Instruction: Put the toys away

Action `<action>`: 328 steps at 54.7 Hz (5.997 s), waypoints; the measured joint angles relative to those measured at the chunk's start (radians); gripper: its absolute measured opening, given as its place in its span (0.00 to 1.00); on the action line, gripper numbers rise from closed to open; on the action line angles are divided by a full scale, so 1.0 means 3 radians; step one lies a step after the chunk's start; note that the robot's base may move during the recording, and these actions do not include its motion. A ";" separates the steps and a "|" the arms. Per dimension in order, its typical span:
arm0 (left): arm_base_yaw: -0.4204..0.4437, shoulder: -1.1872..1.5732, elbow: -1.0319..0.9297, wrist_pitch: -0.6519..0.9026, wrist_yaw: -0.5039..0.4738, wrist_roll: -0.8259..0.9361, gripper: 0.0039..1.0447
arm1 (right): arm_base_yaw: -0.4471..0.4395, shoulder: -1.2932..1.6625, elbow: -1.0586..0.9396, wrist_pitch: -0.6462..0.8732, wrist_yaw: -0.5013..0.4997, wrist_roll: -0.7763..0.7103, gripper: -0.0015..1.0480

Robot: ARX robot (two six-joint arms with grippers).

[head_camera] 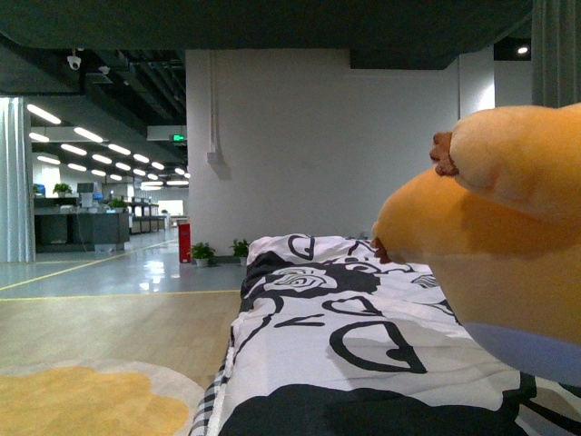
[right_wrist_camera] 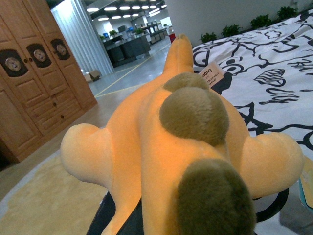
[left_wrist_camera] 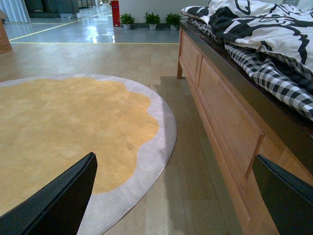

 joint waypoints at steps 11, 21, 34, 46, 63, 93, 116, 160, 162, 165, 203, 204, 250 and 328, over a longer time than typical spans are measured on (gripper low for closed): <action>0.0000 0.0000 0.0000 0.0000 -0.0001 0.0000 0.94 | 0.0197 -0.0090 -0.0018 -0.0530 0.0969 -0.0575 0.07; 0.0000 0.0000 0.0000 0.0000 0.0005 0.0000 0.94 | -0.0001 -0.0436 -0.0577 -0.0384 0.0975 -0.1125 0.07; 0.0000 0.0000 0.0000 0.0000 0.0004 0.0000 0.94 | -0.0326 -0.0749 -0.1006 -0.0231 0.0734 -0.1183 0.07; 0.0000 0.0000 0.0000 0.0000 0.0006 0.0000 0.94 | -0.0333 -0.0949 -0.1233 -0.0182 0.0734 -0.1211 0.07; 0.0000 0.0000 0.0000 0.0000 0.0005 0.0000 0.94 | -0.0336 -0.1516 -0.1443 -0.0543 0.0732 -0.1214 0.07; 0.0000 0.0000 0.0000 0.0000 0.0006 0.0000 0.94 | -0.0337 -0.1771 -0.1704 -0.0520 0.0735 -0.1214 0.07; 0.0000 0.0000 0.0000 0.0000 0.0006 0.0000 0.94 | -0.0338 -0.1778 -0.1706 -0.0520 0.0734 -0.1216 0.07; 0.0003 0.0000 0.0000 0.0000 -0.0008 0.0000 0.94 | -0.0337 -0.1774 -0.1710 -0.0528 0.0678 -0.1223 0.07; 0.0003 -0.0001 0.0000 0.0000 -0.0005 0.0000 0.94 | -0.0337 -0.1774 -0.1710 -0.0532 0.0684 -0.1223 0.07; 0.0001 0.0000 0.0000 0.0001 -0.0003 0.0000 0.94 | -0.0338 -0.1774 -0.1710 -0.0546 0.0734 -0.1225 0.07; 0.0001 0.0000 0.0000 0.0000 0.0005 0.0000 0.94 | -0.0343 -0.1766 -0.1710 -0.0552 0.0745 -0.1226 0.07; 0.0001 0.0000 0.0000 0.0000 0.0005 0.0000 0.94 | -0.0343 -0.1766 -0.1710 -0.0552 0.0746 -0.1226 0.07; 0.0003 0.0000 0.0000 0.0001 0.0017 0.0003 0.94 | -0.0346 -0.1766 -0.1710 -0.0552 0.0767 -0.1227 0.07; 0.0003 0.0000 0.0000 0.0001 0.0008 0.0003 0.94 | -0.0343 -0.1766 -0.1710 -0.0553 0.0745 -0.1227 0.07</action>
